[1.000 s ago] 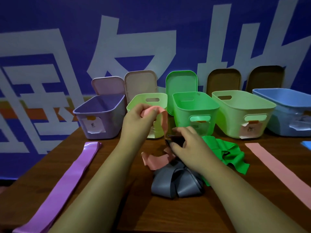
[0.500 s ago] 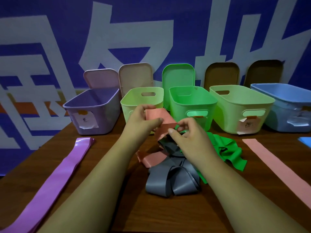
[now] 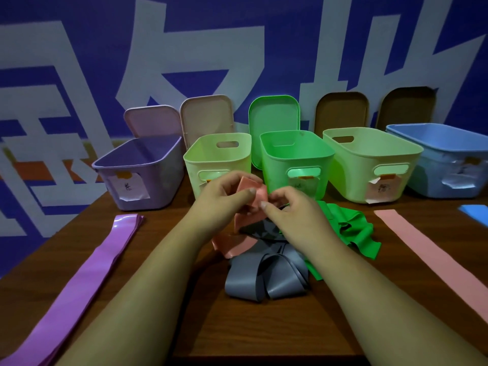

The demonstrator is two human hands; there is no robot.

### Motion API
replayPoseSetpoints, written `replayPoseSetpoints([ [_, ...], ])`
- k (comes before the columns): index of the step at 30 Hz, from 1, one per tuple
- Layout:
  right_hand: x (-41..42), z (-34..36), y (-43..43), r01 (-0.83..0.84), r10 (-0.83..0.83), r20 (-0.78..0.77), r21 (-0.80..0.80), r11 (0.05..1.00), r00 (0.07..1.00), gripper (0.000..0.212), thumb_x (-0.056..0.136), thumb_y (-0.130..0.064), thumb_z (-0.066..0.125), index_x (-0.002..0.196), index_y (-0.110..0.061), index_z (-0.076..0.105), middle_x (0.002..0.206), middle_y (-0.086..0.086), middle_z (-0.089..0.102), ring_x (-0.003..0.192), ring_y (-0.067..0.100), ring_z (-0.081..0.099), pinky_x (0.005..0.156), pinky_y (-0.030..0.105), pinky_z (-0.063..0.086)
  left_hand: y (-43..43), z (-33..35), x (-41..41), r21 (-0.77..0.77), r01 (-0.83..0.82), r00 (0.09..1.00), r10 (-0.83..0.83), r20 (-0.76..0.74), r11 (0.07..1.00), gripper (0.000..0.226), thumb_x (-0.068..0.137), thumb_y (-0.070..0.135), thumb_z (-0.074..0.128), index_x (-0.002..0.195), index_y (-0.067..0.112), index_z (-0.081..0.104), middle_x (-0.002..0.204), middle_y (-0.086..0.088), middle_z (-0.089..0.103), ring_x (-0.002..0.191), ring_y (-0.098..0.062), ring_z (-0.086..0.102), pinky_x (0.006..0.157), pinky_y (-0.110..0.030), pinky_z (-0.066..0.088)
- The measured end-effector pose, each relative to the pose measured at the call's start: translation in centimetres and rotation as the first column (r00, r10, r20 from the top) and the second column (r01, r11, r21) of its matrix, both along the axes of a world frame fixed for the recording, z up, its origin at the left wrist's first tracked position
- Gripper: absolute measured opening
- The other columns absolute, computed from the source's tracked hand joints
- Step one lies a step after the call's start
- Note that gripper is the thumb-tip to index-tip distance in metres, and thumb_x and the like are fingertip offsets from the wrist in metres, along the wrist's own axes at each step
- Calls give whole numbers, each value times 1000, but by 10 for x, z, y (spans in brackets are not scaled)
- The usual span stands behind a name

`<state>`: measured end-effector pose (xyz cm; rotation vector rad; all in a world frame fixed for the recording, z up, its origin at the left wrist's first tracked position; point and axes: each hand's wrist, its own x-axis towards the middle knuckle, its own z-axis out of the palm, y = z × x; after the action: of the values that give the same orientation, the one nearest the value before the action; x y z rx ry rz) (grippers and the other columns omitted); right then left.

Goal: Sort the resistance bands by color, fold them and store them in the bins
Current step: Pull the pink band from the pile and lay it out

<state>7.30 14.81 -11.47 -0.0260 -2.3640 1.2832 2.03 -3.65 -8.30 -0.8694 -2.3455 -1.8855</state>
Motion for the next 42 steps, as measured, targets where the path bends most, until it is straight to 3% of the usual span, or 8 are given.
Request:
replayPoseSetpoints([
  [4,3,2,2,-26,24,-23,-75,997,999,40,86,-36,85,120,-39,64,99,-14,71,76,10,66,69,33,56,0,-1,-1,-47,0,1000,-2,-30,999,20,102,6,65,115,17,76,101,-10,78,81,-21,72,74,-38,63],
  [8,5,1,1,-70,69,-29,-43,997,997,27,88,-25,84,110,-36,72,77,-27,70,70,-4,65,65,20,48,-1,-4,-3,-78,-18,999,15,-41,997,21,100,6,68,115,19,77,101,-7,80,88,-19,74,82,-42,63],
  [17,5,0,0,-70,70,9,-54,996,997,24,88,-24,82,107,-36,74,92,-14,75,81,5,70,68,25,50,-2,-6,-5,-137,-51,998,45,-50,989,18,97,13,72,109,26,77,96,-5,80,89,-26,78,87,-52,64],
  [23,7,2,-1,-91,92,10,-62,994,996,15,92,-35,80,106,-35,78,92,-18,78,76,-2,69,74,24,57,-1,-3,2,-101,20,997,-27,-67,995,6,102,13,69,103,10,73,88,-15,77,75,-22,72,71,-35,62],
  [30,9,4,-1,-139,140,51,-14,990,989,17,96,-29,75,110,-37,82,94,-23,78,87,-4,71,88,33,60,-5,-7,0,-55,71,997,-69,39,996,53,100,61,55,96,10,70,86,-23,70,76,-32,70,77,-47,63],
  [34,10,4,-1,-135,136,53,-13,991,989,13,96,-35,75,105,-42,81,89,-24,77,84,-1,70,86,38,61,2,-3,-12,30,73,958,-78,275,997,44,106,38,43,95,4,70,92,-21,64,68,-24,64,64,-38,53],
  [37,9,2,-1,-147,147,59,-15,989,987,13,95,-38,75,106,-42,81,92,-23,78,87,-2,71,89,39,61,0,-4,-9,-55,43,987,-34,157,998,28,97,12,47,95,12,75,85,-12,66,71,-19,60,63,-33,46],
  [42,8,2,-2,-162,163,58,-13,987,985,17,94,-40,76,110,-42,80,93,-22,78,88,-1,72,88,41,61,-4,-4,4,-86,85,996,-86,1,993,9,88,15,73,97,17,74,79,4,66,62,-4,54,65,-27,42],
])
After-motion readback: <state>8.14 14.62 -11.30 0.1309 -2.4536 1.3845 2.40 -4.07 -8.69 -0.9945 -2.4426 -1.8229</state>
